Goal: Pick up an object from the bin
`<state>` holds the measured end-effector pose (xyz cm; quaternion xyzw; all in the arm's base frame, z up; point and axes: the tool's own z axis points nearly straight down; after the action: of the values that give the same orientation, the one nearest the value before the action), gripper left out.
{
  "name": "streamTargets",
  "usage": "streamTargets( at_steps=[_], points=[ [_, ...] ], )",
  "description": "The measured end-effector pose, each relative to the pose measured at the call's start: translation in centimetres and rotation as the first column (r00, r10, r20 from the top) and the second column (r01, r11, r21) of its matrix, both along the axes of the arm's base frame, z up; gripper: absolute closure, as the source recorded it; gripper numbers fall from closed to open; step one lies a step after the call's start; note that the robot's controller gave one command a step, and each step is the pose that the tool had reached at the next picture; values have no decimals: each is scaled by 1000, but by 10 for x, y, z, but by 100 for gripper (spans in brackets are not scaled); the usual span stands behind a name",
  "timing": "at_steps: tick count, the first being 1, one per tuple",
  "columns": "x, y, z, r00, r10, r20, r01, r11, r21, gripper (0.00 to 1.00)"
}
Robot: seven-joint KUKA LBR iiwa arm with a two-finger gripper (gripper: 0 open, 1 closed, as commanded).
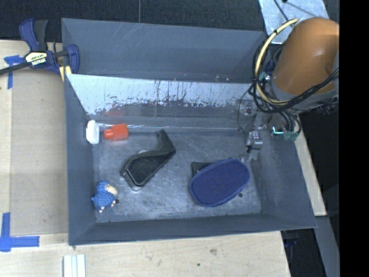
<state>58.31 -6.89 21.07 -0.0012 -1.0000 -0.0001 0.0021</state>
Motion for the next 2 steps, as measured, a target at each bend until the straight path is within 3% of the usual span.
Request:
streamTargets(
  at_steps=[1, 2],
  points=[
    [-47, 8, -142, 969, 246, 0, -246, 969, 0, 0],
    [-45, 9, -138, 969, 246, 5, -246, 969, -1, 100]
  ],
)
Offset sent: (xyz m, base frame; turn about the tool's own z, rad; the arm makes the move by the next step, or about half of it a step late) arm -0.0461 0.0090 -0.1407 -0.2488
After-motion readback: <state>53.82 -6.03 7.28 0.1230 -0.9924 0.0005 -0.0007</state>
